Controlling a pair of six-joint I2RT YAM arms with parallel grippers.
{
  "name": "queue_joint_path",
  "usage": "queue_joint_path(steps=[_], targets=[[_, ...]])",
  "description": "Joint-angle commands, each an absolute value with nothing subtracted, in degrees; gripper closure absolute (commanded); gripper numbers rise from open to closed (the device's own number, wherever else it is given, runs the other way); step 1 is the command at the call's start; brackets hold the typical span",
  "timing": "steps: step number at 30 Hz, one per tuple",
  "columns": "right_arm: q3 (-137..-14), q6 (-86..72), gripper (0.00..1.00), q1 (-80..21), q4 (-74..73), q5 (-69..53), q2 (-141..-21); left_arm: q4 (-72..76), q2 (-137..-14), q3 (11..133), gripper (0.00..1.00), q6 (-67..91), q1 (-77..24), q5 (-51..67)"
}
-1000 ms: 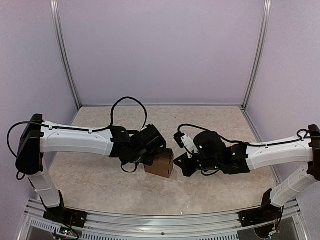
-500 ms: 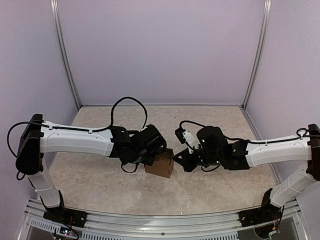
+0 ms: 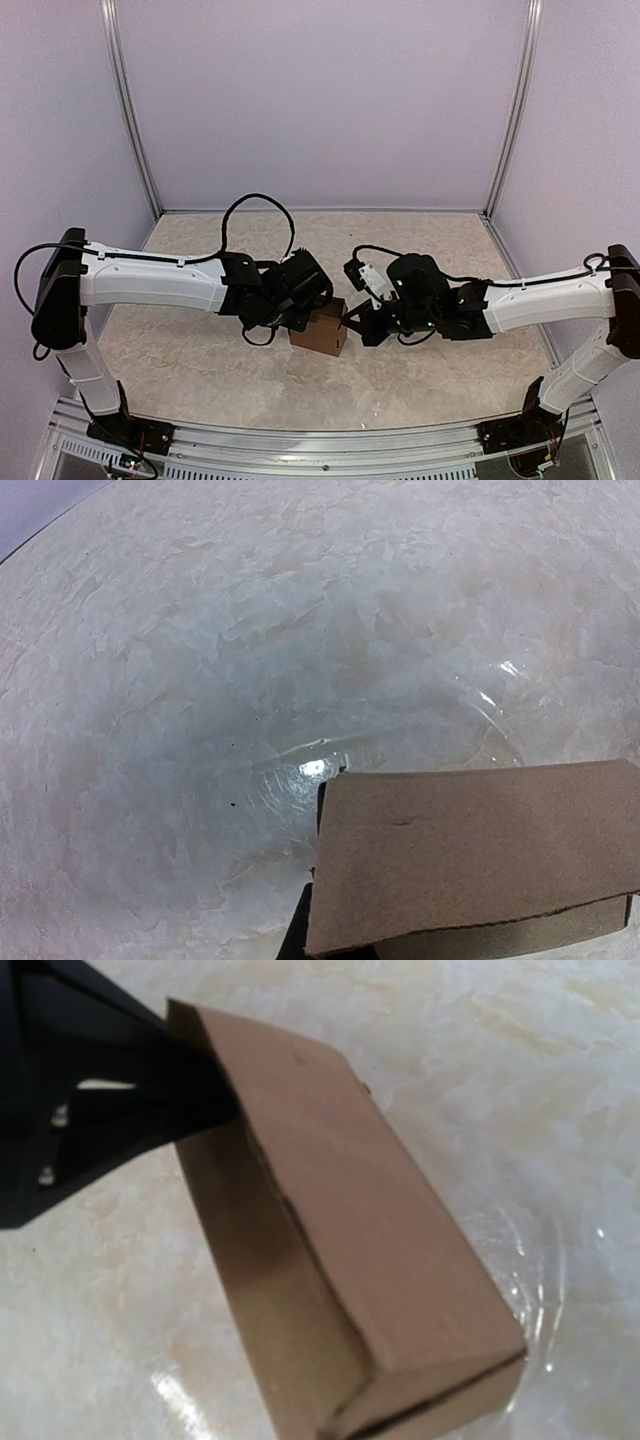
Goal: Fold the paper box
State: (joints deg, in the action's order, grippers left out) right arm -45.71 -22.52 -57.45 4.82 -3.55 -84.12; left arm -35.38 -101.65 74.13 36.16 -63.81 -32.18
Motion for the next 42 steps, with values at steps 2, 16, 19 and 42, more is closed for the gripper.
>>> queue_joint_path(steps=[2,16,19,42], targets=[[-48.10,-22.59,1.00,-57.04,6.28,-4.14,-85.84,-36.30,-103.10,74.62,1.00,35.95,-64.69,-30.90],[-49.48,-23.36,1.00,-57.05,2.80,-2.06,-86.01,-36.06,-102.92,74.17,1.00,36.43,-64.97,-31.16],[-50.52,-22.84,1.00,-57.04,0.42,-2.24,-84.24,-35.68,-102.67,73.82,1.00,37.05,-64.97,-31.57],[-58.89,-28.65,1.00,-57.41,5.64,10.30,-88.92,-35.82,-103.14,75.03,0.98,38.23,-64.97,-31.93]])
